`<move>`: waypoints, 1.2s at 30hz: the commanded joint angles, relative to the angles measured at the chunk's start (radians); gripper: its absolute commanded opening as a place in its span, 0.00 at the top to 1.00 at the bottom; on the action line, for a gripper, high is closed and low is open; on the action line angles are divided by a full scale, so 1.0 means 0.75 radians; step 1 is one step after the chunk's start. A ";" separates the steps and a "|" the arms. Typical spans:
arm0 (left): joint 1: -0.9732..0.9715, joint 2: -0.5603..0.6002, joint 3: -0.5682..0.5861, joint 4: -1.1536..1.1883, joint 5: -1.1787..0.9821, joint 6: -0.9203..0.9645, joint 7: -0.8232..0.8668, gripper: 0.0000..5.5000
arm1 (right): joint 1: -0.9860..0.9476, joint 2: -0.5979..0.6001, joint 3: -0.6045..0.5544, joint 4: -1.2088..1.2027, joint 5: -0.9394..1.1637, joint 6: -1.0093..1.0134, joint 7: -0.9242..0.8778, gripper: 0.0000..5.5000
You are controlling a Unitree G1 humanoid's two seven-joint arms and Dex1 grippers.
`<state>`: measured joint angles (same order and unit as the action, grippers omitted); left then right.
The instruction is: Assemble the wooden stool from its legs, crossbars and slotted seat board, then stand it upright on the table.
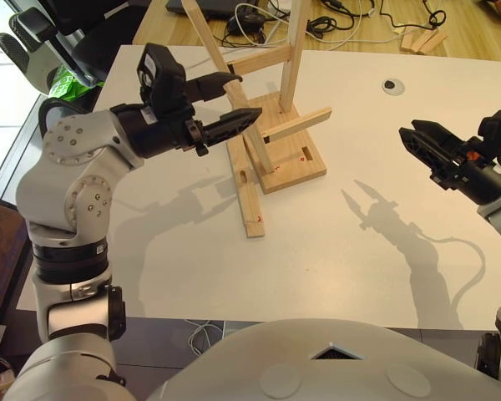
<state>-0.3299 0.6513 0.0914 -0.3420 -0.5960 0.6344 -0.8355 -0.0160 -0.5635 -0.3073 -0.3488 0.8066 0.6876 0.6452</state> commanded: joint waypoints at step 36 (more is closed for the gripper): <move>-0.012 -0.017 -0.192 0.069 0.155 -0.128 0.012 0.54 | -0.052 -0.016 0.010 0.021 -0.006 0.001 0.002 0.64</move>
<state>-0.3501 0.6282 -0.0432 -0.3068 -0.4922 0.5229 -0.8205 -0.0424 -0.5652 -0.2985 -0.3375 0.8060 0.6880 0.6466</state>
